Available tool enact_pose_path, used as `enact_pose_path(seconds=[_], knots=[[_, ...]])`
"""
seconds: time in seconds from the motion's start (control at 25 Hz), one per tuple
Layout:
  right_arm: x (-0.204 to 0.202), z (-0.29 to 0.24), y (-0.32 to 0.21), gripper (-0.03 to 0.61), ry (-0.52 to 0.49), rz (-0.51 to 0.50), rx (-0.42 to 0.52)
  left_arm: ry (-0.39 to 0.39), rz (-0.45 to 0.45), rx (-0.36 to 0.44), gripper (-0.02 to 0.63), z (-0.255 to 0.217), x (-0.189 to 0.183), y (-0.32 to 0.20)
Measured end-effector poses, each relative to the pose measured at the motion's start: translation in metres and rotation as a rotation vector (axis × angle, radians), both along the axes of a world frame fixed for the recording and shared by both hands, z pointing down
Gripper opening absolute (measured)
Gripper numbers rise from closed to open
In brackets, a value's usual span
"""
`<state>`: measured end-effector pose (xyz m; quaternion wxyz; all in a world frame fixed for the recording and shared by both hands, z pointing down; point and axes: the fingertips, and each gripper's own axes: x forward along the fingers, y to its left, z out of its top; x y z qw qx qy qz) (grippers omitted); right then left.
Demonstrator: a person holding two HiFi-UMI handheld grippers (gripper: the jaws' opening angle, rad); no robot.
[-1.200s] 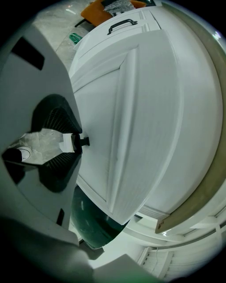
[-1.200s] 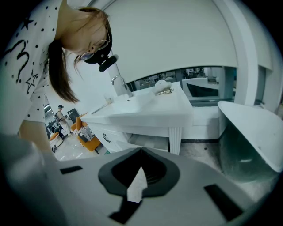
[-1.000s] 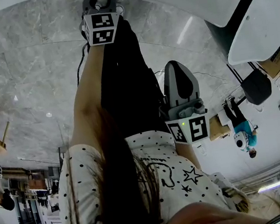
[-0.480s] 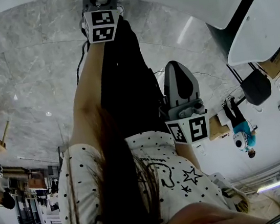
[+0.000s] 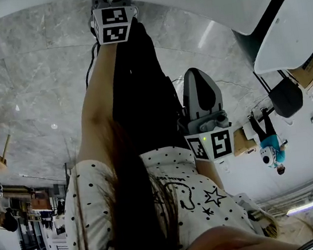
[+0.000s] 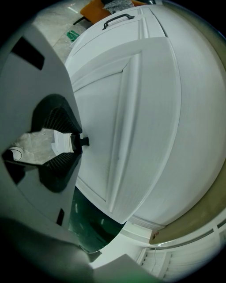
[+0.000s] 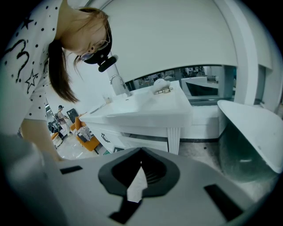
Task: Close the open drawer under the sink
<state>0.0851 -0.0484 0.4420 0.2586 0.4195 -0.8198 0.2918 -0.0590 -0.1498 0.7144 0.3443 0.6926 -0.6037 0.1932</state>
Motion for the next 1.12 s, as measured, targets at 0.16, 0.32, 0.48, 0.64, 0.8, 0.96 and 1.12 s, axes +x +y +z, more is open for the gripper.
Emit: enact_pose_path(seconds=[0.16,0.32,0.48,0.64,0.8,0.96,1.12], knots=[[0.002,0.0,-0.004,0.012,0.001,0.001,-0.003,-0.001,-0.005,0.006,0.137,-0.001,0.001,-0.007],[0.004,0.001,-0.007,0.012,0.002,0.002,-0.005,0.001,-0.01,0.005,0.137,-0.001,0.002,-0.01],[0.003,0.004,-0.006,0.012,0.003,0.0,-0.009,0.0,-0.011,0.011,0.137,0.0,0.0,-0.009],[0.004,0.006,-0.007,0.012,0.003,-0.001,-0.013,0.005,-0.021,0.008,0.137,0.001,0.0,-0.012],[0.002,0.007,-0.004,0.012,0.003,-0.006,-0.016,0.017,-0.017,-0.013,0.137,0.005,0.001,-0.011],[0.004,0.007,-0.005,0.012,0.004,-0.006,-0.016,0.009,-0.03,-0.017,0.137,0.008,0.0,-0.014],[0.002,0.01,-0.003,0.012,0.007,-0.012,-0.023,0.019,-0.067,-0.005,0.137,0.002,-0.006,-0.019]])
